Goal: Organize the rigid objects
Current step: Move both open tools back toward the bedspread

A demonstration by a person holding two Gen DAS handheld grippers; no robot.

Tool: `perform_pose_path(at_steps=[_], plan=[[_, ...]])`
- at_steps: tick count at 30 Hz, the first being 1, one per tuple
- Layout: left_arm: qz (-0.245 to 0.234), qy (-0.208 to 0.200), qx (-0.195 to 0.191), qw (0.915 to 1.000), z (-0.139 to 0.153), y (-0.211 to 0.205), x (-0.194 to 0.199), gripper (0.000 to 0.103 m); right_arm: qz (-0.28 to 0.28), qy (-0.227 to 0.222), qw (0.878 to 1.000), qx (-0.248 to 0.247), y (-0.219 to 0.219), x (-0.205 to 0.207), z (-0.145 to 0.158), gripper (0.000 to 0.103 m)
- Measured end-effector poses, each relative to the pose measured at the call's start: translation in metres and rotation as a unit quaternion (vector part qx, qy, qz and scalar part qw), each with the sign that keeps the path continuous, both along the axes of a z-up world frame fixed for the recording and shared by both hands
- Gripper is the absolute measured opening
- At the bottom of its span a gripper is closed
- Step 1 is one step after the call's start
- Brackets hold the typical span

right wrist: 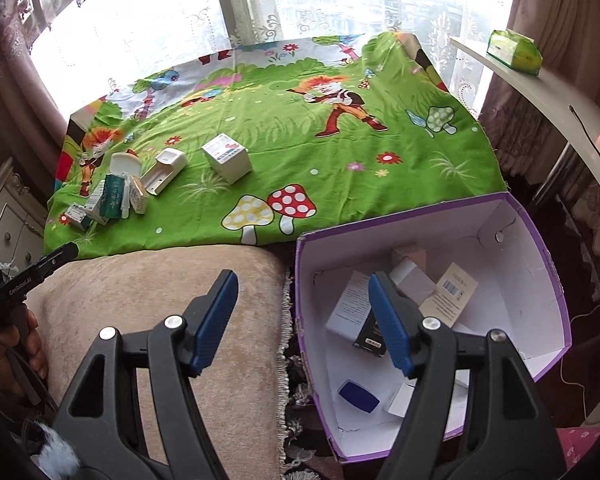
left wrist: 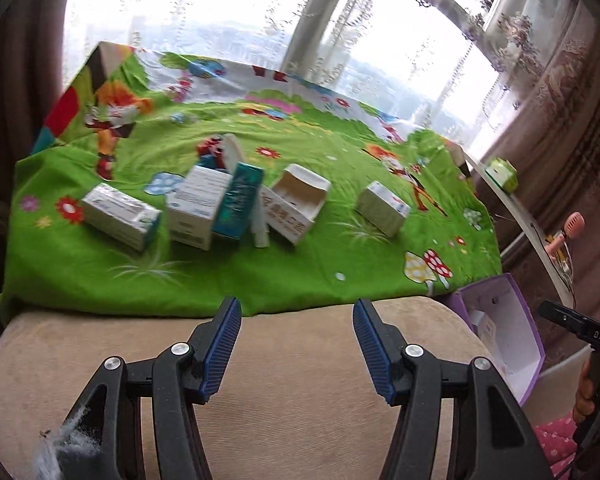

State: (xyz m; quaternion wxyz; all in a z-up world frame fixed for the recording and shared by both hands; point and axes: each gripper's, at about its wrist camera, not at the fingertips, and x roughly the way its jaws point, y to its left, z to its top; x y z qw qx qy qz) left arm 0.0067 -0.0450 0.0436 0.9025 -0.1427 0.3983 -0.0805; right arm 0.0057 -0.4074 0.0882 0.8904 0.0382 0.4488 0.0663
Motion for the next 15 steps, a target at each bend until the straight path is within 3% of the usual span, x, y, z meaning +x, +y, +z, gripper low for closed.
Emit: perform_pose_path(at_steps=[15], plan=[[0.062, -0.001, 0.006, 0.9981, -0.005, 0.039, -0.012, 0.059, 0.016, -0.001, 1.0, 0.005, 0.016, 0.002, -0.002, 0.071]])
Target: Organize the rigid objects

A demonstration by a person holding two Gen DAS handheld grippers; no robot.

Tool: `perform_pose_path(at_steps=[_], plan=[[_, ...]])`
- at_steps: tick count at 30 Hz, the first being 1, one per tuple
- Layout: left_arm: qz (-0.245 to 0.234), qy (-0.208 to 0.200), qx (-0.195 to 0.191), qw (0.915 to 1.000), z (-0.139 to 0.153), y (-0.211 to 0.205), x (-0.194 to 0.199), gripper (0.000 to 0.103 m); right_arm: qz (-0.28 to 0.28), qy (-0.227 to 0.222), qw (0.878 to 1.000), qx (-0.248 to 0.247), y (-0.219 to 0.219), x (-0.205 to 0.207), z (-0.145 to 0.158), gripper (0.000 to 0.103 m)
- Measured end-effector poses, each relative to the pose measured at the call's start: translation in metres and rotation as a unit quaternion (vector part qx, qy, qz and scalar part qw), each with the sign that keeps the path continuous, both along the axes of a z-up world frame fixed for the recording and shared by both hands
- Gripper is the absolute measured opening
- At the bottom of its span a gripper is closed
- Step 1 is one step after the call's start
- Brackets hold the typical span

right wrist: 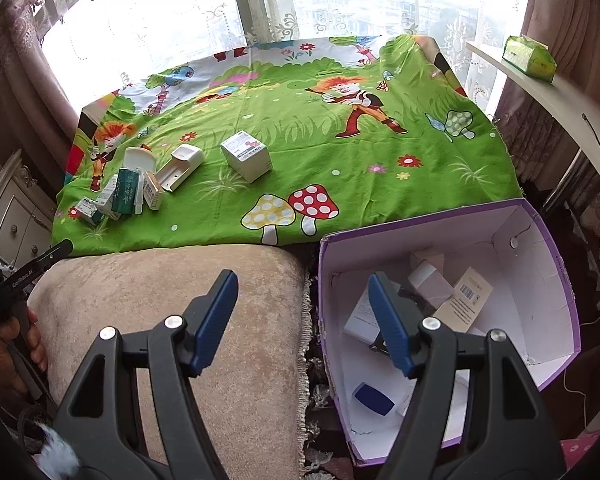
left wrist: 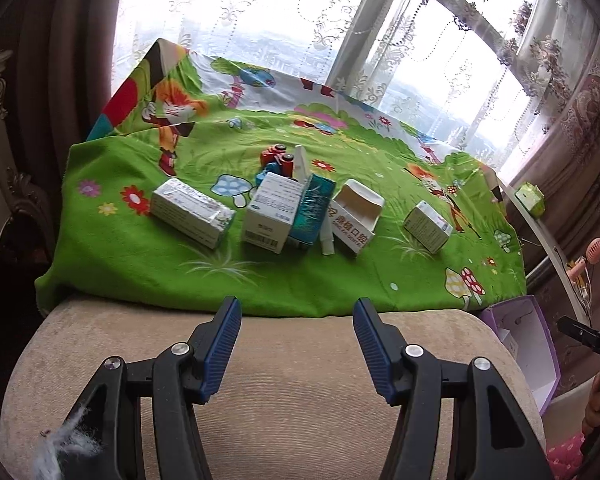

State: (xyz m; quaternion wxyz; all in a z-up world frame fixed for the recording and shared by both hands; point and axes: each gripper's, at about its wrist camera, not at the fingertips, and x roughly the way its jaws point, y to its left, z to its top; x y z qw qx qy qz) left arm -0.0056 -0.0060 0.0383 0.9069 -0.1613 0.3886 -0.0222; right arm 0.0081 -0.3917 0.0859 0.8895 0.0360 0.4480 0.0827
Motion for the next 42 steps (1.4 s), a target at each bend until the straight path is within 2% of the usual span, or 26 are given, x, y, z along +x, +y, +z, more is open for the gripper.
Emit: perform_pose_path(at_steps=[13, 17, 23, 28, 30, 33, 37, 40, 42], plan=[[0.038, 0.002, 0.002, 0.9993, -0.003, 0.027, -0.013, 0.059, 0.027, -0.007, 1.0, 0.008, 0.037, 0.012, -0.02, 0.071], [0.045, 0.006, -0.001, 0.999, -0.005, 0.036, -0.015, 0.059, 0.025, 0.009, 0.999, 0.027, 0.049, 0.023, -0.036, 0.071], [0.05, 0.023, -0.008, 0.9984, -0.011, 0.044, -0.004, 0.059, 0.033, 0.025, 0.999, 0.021, 0.067, 0.045, -0.052, 0.071], [0.048, 0.029, 0.001, 0.9984, -0.01, 0.045, 0.008, 0.06, 0.043, 0.033, 0.998, 0.017, 0.077, 0.064, -0.059, 0.071], [0.043, 0.033, 0.007, 0.9985, -0.01, 0.045, 0.015, 0.066, 0.047, 0.033, 0.998, 0.015, 0.081, 0.071, -0.06, 0.071], [0.027, 0.032, 0.011, 0.9991, -0.008, 0.044, 0.025, 0.067, 0.054, 0.027, 0.998, 0.009, 0.087, 0.081, -0.058, 0.071], [0.028, 0.035, 0.022, 0.9987, -0.006, 0.049, 0.04, 0.068, 0.059, 0.017, 0.998, -0.001, 0.093, 0.097, -0.056, 0.071], [0.02, 0.047, 0.033, 0.9982, -0.008, 0.054, 0.056, 0.075, 0.062, 0.014, 0.998, -0.003, 0.095, 0.111, -0.056, 0.071], [0.008, 0.058, 0.054, 0.9968, -0.01, 0.056, 0.067, 0.082, 0.064, 0.012, 0.998, -0.005, 0.095, 0.119, -0.057, 0.071]])
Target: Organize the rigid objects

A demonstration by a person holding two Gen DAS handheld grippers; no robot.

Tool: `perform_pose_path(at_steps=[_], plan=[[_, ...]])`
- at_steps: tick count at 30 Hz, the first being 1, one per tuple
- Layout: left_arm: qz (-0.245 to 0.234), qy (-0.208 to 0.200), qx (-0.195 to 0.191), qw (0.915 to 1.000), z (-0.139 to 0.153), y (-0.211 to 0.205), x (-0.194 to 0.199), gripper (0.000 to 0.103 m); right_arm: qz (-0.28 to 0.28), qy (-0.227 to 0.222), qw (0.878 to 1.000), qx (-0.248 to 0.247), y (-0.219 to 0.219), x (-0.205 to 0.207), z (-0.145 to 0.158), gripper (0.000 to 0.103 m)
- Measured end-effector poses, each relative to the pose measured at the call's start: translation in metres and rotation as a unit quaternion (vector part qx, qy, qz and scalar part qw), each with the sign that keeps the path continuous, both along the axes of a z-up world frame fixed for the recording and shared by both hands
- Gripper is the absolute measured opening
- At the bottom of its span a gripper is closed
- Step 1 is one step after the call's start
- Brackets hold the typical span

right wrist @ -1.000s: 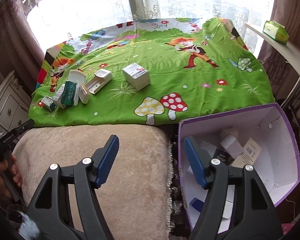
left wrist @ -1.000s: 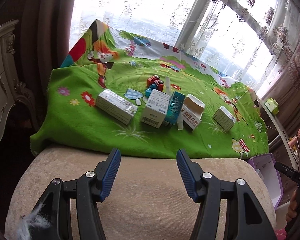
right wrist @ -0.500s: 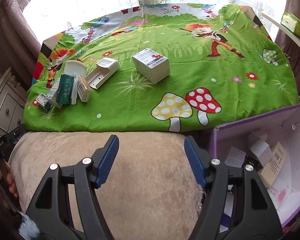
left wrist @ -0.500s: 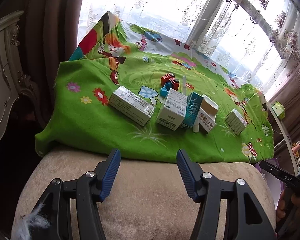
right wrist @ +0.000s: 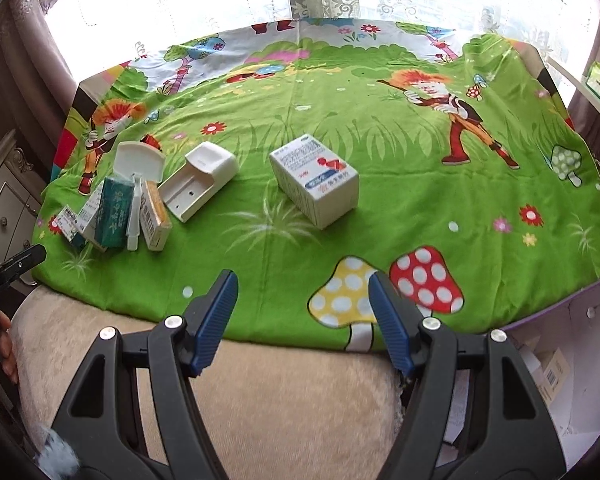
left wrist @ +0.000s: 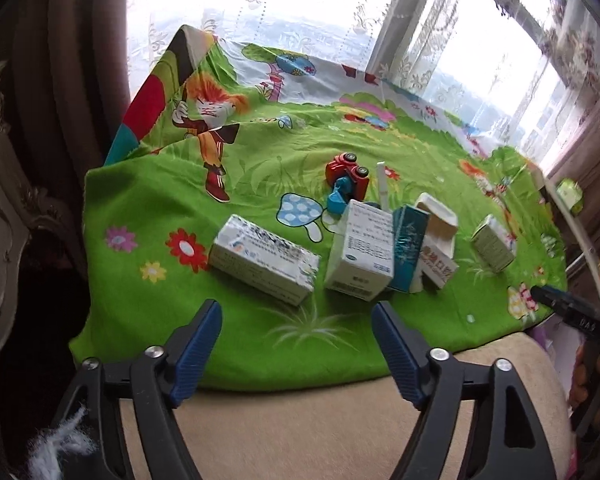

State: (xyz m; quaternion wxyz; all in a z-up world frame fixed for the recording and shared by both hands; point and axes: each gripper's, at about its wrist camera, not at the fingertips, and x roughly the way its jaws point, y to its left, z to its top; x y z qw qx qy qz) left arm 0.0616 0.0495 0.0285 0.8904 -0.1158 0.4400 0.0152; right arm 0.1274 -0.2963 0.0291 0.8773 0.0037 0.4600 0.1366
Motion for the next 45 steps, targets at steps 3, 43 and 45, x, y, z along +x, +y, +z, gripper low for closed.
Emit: perform_pose_path(at_steps=[3, 43, 45], plan=[[-0.023, 0.016, 0.028, 0.9992, -0.004, 0.001, 0.015, 0.084, 0.006, -0.006, 1.0, -0.011, 0.001, 0.013, 0.0, 0.076], [-0.012, 0.019, 0.118, 0.9927, -0.005, 0.007, 0.029, 0.077, 0.078, -0.007, 0.996, -0.052, 0.027, 0.058, -0.019, 0.044], [0.002, 0.008, 0.11, 0.9939, 0.001, 0.008, 0.021, 0.077, 0.073, -0.01, 0.996, -0.047, 0.024, 0.051, -0.015, 0.044]])
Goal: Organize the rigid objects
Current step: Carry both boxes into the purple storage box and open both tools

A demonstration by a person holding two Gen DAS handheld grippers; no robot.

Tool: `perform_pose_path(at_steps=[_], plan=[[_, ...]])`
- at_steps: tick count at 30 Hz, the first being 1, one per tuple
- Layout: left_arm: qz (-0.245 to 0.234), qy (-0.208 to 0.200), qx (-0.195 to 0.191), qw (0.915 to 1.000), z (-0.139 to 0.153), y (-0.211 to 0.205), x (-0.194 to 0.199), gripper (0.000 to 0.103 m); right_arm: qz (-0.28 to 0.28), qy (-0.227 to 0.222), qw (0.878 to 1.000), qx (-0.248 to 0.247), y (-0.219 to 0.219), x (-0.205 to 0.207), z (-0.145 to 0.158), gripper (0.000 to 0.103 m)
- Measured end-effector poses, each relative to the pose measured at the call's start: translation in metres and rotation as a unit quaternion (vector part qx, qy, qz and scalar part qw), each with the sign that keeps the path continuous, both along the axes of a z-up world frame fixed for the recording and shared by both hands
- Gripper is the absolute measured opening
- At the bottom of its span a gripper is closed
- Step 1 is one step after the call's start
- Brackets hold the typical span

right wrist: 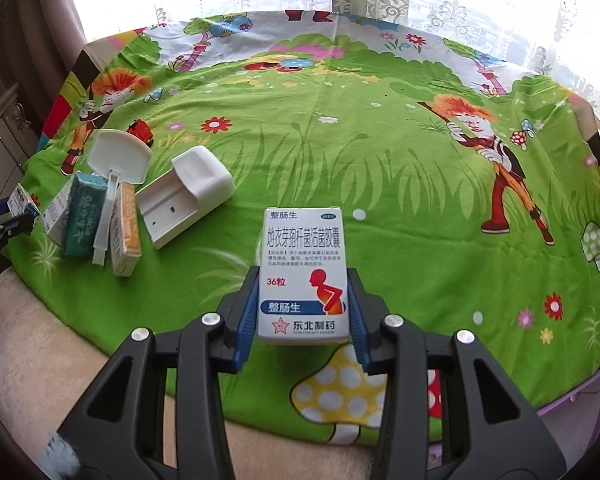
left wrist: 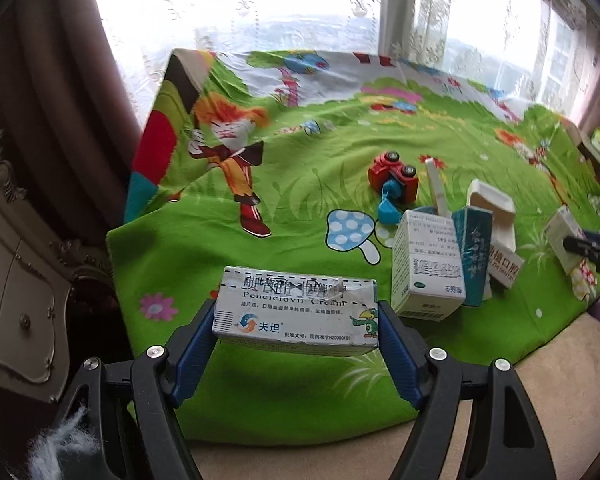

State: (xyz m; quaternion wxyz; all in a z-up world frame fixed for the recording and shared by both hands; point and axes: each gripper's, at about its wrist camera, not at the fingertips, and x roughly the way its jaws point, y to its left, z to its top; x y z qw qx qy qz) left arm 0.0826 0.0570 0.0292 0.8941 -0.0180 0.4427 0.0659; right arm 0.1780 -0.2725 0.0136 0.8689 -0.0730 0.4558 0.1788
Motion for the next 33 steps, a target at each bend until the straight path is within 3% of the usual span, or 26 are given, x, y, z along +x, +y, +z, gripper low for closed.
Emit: perform_pose_path(at_steps=[6, 13, 21, 28, 33], plan=[[0.007, -0.023, -0.013, 0.9996, 0.01, -0.012, -0.016, 0.077, -0.024, -0.006, 1.0, 0.015, -0.014, -0.025, 0.009, 0.044], [-0.023, -0.035, -0.028, 0.9988, 0.013, -0.051, -0.031, 0.077, -0.034, -0.01, 0.999, 0.031, -0.029, -0.052, 0.018, 0.044], [-0.08, -0.042, -0.053, 0.9945, 0.017, -0.107, -0.038, 0.077, -0.054, -0.015, 0.997, 0.053, -0.058, -0.079, 0.028, 0.044], [-0.147, -0.042, -0.081, 0.9849, 0.021, -0.162, -0.042, 0.077, -0.094, -0.015, 0.993, 0.065, -0.096, -0.095, 0.03, 0.044], [-0.194, -0.04, -0.079, 0.977, 0.024, -0.204, -0.044, 0.077, -0.121, -0.013, 0.99, 0.067, -0.123, -0.102, 0.027, 0.044]])
